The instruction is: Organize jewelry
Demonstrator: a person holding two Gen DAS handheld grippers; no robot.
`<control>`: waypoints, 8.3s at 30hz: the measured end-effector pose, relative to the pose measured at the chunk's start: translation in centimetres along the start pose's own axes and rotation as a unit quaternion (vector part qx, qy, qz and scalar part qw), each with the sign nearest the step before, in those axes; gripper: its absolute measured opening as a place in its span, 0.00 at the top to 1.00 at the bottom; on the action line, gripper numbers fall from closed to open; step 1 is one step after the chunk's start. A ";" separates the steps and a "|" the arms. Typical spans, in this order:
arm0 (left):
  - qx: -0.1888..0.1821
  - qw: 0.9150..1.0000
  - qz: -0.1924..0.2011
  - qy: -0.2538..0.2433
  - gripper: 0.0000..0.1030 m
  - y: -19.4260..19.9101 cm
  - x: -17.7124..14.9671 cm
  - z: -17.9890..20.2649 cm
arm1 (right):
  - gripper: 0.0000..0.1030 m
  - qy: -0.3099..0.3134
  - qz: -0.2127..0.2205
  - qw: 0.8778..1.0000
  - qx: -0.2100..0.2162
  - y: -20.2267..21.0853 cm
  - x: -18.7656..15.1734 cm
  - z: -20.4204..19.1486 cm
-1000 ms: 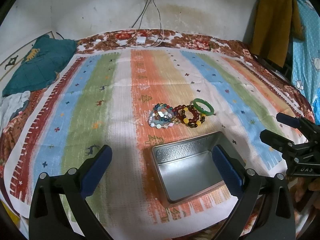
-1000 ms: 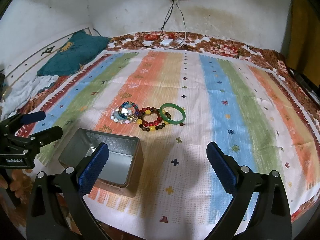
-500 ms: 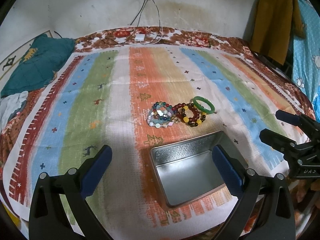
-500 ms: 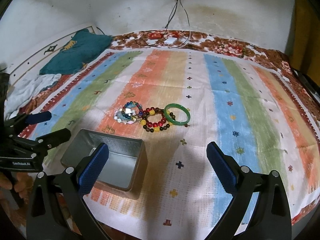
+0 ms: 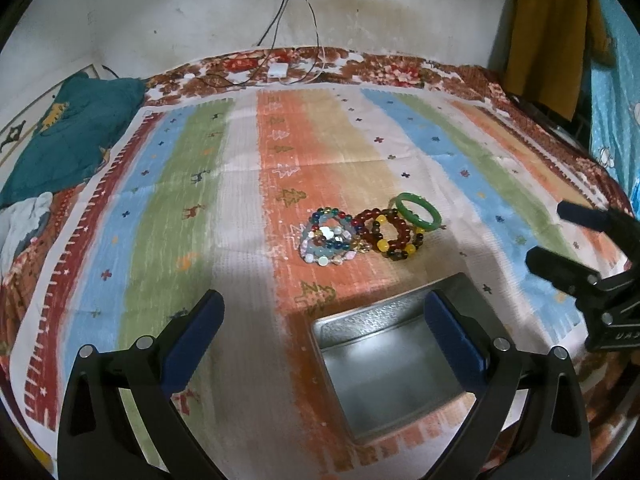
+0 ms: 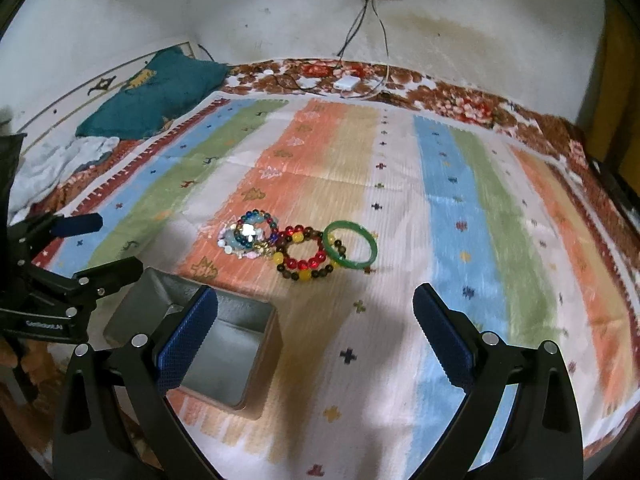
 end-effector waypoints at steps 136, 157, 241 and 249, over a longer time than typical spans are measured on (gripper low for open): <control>-0.100 0.991 -0.087 -0.016 0.91 -12.2 9.0 -0.5 | 0.92 -0.141 -0.169 0.967 0.129 -16.7 5.2 2.4; -0.096 0.994 -0.055 0.007 0.91 -7.3 8.5 -1.6 | 0.92 -0.085 -0.121 0.983 0.112 -10.5 5.7 0.0; -0.088 0.993 -0.028 0.069 0.31 0.7 1.9 -1.6 | 0.25 -0.056 -0.074 0.992 0.087 -2.1 1.4 -1.8; -0.081 0.993 -0.049 0.076 0.20 -1.4 2.3 -2.3 | 0.18 -0.059 -0.081 0.992 0.073 -3.3 2.2 -0.8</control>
Point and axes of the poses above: each gripper's, at about its wrist camera, not at the fingertips, and y roughly against the way its jaws point, z to its right, x to its top, the point moved 7 cm from there along -y, roughly the way its jaws point, and after that the axes turned 4 degrees about -z, right-handed, at the moved point
